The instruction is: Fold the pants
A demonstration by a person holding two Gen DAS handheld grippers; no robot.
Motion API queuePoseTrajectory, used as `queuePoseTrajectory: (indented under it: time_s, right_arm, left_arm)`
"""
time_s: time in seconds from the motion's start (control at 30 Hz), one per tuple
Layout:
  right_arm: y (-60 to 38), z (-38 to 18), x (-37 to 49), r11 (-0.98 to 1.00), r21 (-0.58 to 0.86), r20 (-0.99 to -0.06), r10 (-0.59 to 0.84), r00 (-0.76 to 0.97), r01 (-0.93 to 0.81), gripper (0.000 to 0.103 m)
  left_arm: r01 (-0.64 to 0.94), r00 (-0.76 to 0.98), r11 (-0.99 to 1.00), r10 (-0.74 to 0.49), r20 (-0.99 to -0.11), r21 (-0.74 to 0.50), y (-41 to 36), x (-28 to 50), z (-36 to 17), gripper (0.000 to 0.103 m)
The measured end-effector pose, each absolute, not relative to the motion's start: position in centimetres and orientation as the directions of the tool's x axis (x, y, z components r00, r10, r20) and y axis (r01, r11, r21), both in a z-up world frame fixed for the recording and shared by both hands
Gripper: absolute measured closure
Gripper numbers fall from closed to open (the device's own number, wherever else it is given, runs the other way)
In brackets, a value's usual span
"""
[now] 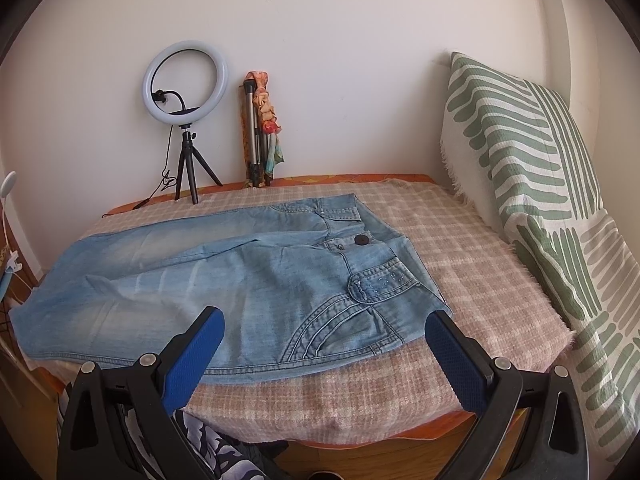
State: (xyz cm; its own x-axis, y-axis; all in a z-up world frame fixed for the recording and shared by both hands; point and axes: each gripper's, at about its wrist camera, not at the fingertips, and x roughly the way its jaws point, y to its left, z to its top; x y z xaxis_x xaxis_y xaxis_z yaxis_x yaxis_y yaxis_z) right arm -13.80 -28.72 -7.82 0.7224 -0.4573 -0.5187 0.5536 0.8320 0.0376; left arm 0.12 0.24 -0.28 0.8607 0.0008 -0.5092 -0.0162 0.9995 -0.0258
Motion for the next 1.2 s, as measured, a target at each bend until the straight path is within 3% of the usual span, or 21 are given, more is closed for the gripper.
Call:
queuePoseTrajectory:
  time_s: [0.6,1.03,1.2]
  right_arm:
    - [-28.9,-8.0,-13.6,0.846,-0.003,-0.512,-0.459,0.726,0.533,0.001]
    - [-29.2,-10.3,-12.8,0.931,-0.110,-0.526,-0.351,0.775,0.348,0.002]
    - [-28.3,-12.0,-11.3,0.967,-0.155,-0.565,-0.254,0.785,0.201,0.006]
  left_arm:
    - [-0.024,0.851,1.000,0.022,-0.524,0.004,0.4,0.6,-1.2,0.001]
    - [-0.062,0.803,0.996,0.009,-0.595,-0.069,4.8,2.1,-5.1,0.002]
    - [-0.068,0.767,0.998,0.047,-0.640,-0.008,6.0,3.2,-7.1,0.018]
